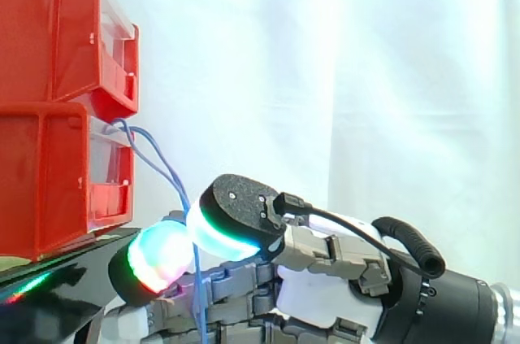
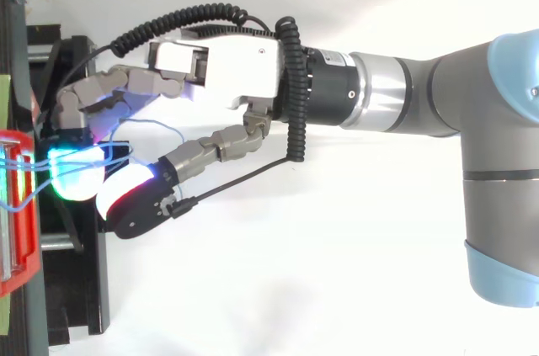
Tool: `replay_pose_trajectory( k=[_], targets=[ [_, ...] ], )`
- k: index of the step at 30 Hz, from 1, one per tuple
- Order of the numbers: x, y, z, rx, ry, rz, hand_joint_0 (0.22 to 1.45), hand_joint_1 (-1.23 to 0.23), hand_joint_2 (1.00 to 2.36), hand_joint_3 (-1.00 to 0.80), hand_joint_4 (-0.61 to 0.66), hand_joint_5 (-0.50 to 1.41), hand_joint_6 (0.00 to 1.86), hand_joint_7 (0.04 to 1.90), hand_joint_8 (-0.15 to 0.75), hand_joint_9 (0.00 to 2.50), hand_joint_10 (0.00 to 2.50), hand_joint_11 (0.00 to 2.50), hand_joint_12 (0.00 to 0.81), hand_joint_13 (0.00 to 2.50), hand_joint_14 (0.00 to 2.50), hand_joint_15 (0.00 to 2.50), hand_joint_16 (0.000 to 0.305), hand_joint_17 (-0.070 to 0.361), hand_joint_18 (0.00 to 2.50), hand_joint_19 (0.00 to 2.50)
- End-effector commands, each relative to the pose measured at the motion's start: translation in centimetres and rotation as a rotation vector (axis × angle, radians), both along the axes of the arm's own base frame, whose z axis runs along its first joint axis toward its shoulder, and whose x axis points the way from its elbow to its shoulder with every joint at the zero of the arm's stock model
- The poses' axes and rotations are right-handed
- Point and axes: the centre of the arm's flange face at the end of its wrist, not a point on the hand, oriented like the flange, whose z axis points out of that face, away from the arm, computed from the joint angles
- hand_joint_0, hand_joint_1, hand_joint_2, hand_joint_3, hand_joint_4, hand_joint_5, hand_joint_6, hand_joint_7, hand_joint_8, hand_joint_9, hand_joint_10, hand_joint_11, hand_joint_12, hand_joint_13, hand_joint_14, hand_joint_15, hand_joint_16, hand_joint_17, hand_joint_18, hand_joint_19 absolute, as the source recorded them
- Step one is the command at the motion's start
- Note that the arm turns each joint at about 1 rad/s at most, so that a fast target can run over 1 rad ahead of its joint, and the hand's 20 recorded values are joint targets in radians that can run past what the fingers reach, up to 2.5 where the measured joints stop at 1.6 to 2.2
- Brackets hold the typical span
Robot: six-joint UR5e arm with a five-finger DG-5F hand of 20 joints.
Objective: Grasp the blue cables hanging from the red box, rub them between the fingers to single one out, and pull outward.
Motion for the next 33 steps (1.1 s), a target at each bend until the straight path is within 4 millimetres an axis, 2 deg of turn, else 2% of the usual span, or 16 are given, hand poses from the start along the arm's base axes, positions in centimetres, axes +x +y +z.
replay_pose_trajectory(
  k=[1,7,18,33],
  targets=[
    [0.2,-0.3,0.4,0.0,0.001,0.001,0.53,-0.67,1.01,-0.4,0.18,-0.08,0.55,1.23,0.283,0.76,0.01,0.35,0.358,0.44,0.01,0.18,0.047,0.105,0.43,0.32],
    [0.2,-0.4,0.4,0.0,0.006,-0.001,0.53,-0.67,1.01,-0.4,0.19,-0.08,0.5,1.31,0.284,0.76,0.01,0.34,0.36,0.44,0.01,0.19,0.047,0.106,0.43,0.32],
    [0.3,-0.6,0.7,-0.001,0.001,-0.003,0.52,-0.66,1.01,-0.41,0.22,-0.08,0.5,1.25,0.284,0.74,0.01,0.33,0.364,0.44,0.01,0.18,0.048,0.108,0.42,0.32],
    [0.2,-2.4,0.9,0.005,0.008,0.018,0.52,-0.67,1.0,-0.41,0.21,-0.08,0.5,1.27,0.286,0.75,0.01,0.33,0.363,0.44,0.01,0.18,0.048,0.108,0.43,0.32]
  ],
)
